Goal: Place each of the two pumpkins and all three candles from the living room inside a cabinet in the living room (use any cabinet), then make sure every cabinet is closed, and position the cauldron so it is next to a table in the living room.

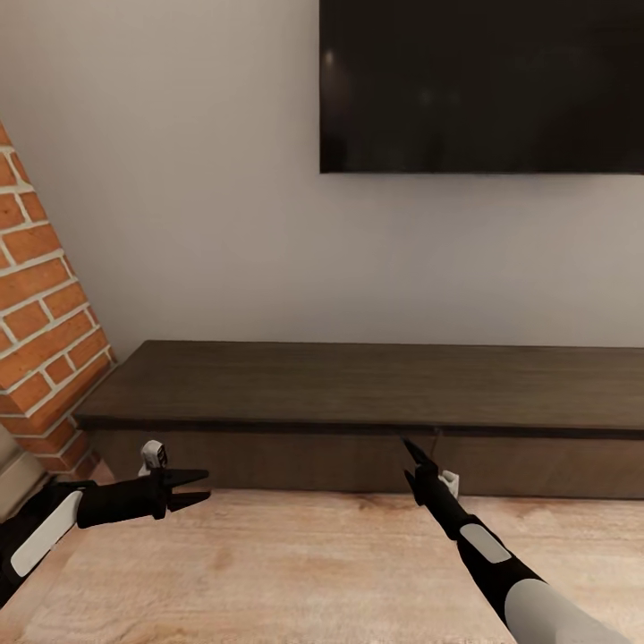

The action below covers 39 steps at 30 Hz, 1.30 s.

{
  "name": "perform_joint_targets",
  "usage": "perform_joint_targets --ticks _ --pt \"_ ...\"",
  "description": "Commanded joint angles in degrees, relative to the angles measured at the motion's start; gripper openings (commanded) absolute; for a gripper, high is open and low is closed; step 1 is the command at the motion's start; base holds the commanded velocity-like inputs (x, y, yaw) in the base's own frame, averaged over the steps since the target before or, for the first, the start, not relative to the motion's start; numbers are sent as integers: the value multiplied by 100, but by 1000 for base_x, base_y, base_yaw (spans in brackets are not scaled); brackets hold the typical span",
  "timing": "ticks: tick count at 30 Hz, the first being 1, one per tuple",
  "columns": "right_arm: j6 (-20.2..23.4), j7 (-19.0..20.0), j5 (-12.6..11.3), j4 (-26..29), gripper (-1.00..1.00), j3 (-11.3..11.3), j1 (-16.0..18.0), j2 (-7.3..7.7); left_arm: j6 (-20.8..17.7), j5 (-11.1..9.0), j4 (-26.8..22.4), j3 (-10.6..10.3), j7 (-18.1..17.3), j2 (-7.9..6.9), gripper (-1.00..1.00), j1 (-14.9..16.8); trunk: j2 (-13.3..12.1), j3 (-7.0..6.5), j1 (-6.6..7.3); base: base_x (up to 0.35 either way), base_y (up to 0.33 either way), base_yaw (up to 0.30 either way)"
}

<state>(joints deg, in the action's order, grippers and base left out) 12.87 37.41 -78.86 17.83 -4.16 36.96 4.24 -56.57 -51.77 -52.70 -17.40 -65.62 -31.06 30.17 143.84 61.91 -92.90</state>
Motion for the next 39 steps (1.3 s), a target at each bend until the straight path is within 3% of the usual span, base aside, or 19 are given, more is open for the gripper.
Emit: perform_joint_targets --ticks 1,6,13,20,25,39 --pt "8 11 -60 -5 100 -42 4 6 -34 -26 2 -18 -11 -6 100 6 4 28 -1 0 0 0" --pt "-17 -10 -64 0 100 -42 4 26 -36 -26 5 -18 -11 -6 100 6 11 139 -14 0 0 0" --pt "-27 -68 -43 1 100 -42 4 37 -38 -26 6 -18 -11 -6 100 6 11 139 -14 0 0 0" --pt "-42 -994 -27 226 100 -53 4 25 -37 -26 3 -16 -11 -10 100 6 11 139 -14 0 0 0" --pt "-40 -1061 -29 503 100 -51 4 28 -36 -26 6 -11 -12 -11 100 6 11 139 -14 0 0 0" --pt "-105 -1225 -42 573 100 -50 8 42 -21 -61 37 -15 -23 21 100 6 11 139 -14 0 0 0"
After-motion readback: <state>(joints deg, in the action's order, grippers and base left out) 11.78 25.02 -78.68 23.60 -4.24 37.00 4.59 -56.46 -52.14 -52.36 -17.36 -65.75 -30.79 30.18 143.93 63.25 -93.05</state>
